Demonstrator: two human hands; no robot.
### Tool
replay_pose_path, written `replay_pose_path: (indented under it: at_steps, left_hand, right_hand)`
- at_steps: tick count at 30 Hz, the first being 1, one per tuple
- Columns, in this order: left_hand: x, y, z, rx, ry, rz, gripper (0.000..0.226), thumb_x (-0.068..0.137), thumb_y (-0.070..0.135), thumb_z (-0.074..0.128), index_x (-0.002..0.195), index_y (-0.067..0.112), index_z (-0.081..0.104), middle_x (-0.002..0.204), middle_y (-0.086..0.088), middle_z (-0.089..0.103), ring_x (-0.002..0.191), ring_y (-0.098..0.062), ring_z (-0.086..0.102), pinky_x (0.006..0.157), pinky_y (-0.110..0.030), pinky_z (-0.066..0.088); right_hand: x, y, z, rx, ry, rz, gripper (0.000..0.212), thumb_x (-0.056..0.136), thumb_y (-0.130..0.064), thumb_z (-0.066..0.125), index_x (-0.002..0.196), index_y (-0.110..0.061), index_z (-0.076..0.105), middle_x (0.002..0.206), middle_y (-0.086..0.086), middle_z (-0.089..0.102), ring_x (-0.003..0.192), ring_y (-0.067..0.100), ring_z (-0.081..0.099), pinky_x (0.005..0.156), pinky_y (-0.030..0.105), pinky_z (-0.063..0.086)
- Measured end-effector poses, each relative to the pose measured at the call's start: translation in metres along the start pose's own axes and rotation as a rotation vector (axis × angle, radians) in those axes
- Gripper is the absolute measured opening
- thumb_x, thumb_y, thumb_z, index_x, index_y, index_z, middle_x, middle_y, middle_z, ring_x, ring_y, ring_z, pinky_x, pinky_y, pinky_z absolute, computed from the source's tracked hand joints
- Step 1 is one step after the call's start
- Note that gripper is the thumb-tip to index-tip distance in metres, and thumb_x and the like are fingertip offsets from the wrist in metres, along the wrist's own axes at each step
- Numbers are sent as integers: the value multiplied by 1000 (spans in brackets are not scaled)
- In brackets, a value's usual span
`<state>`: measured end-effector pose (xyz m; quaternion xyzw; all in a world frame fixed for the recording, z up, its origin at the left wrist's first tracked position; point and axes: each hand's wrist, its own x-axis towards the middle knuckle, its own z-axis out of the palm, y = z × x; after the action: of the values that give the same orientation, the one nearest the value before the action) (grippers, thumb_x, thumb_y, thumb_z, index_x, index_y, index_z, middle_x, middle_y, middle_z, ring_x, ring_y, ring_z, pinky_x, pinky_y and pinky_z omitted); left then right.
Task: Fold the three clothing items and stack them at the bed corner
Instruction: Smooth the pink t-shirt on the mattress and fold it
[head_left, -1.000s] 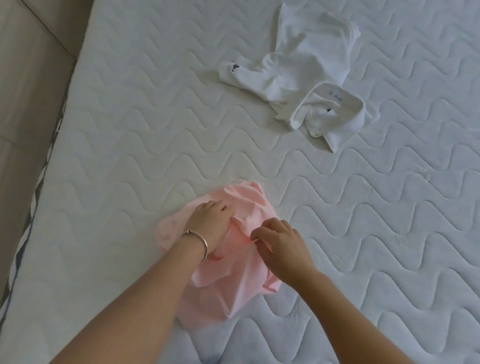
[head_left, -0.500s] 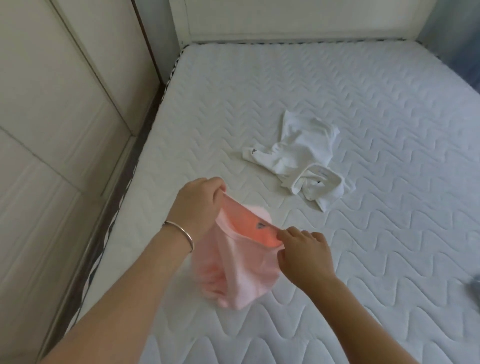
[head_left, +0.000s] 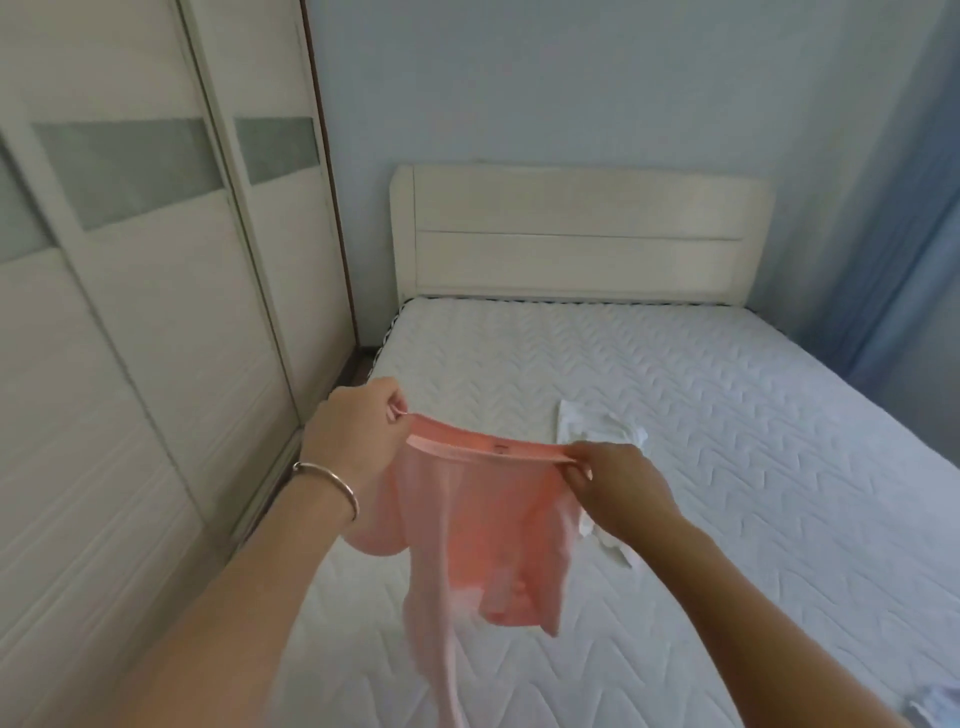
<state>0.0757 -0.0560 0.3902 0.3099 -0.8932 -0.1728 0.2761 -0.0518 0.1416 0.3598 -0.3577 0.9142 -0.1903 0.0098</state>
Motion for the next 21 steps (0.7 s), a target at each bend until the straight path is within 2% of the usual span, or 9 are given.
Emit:
replay_pose_path:
  at_steps: [2,4,5,7,9,12,15,18,21]
  left_hand:
    - [0,-2,-16,220,-1,-4,10,84,27,54,76,21,49,74,-4,59,73,-30,55,64,-31,44]
    - [-1,0,-29,284,41,12,9,84,23,48,76,19,44,72,-5,53,68,-28,47,60,-29,37]
    - [-1,0,-34,262,74,37,8,83,20,48,77,17,46,73,-5,49,69,-27,45,59,-29,34]
    - [3,-2,-39,137,148,117,9,83,14,51,75,11,47,76,-6,42,72,-28,44,59,-30,30]
    - [10,-4,-43,1,132,130,16,84,11,48,72,11,39,72,-6,40,69,-29,44,58,-32,30]
    - [17,-3,-50,-169,32,30,20,89,16,43,72,13,32,59,-4,41,57,-25,37,54,-34,29]
    - [17,1,-53,-355,23,23,22,88,17,49,71,16,34,59,0,39,56,-20,34,51,-31,28]
    - [20,8,-59,-502,-114,26,21,86,33,58,80,19,44,69,3,48,62,-16,43,56,-27,34]
    - [20,17,-75,-610,-287,39,35,73,49,63,94,22,56,79,0,58,70,-13,53,65,-26,42]
  right_hand:
    - [-1,-10,-28,86,81,-75,31,94,-15,42,112,-23,65,86,-4,66,81,15,60,68,25,44]
    - [0,-17,-46,108,156,-142,30,93,-8,41,109,-19,64,68,-8,55,67,14,54,62,25,43]
    - [0,-20,-54,110,181,-157,29,93,-6,40,109,-18,61,66,-8,54,63,15,53,60,28,45]
    - [2,-25,-66,145,223,-161,26,94,-7,36,114,-18,50,77,0,60,64,19,57,60,33,50]
    - [3,-28,-76,163,264,-131,26,96,-8,33,118,-14,44,88,4,61,71,22,59,64,35,52]
    - [7,-26,-85,127,382,-115,24,95,-7,36,109,-7,56,91,7,62,82,23,58,68,28,43]
    - [9,-23,-92,141,495,-108,25,93,-6,43,106,-6,65,98,7,61,86,18,54,72,21,34]
    - [10,-18,-99,428,435,21,22,92,-6,44,98,-12,64,91,-2,62,85,15,54,74,24,39]
    - [8,-14,-104,878,241,119,16,94,-10,46,90,-14,60,93,5,63,83,21,57,75,33,50]
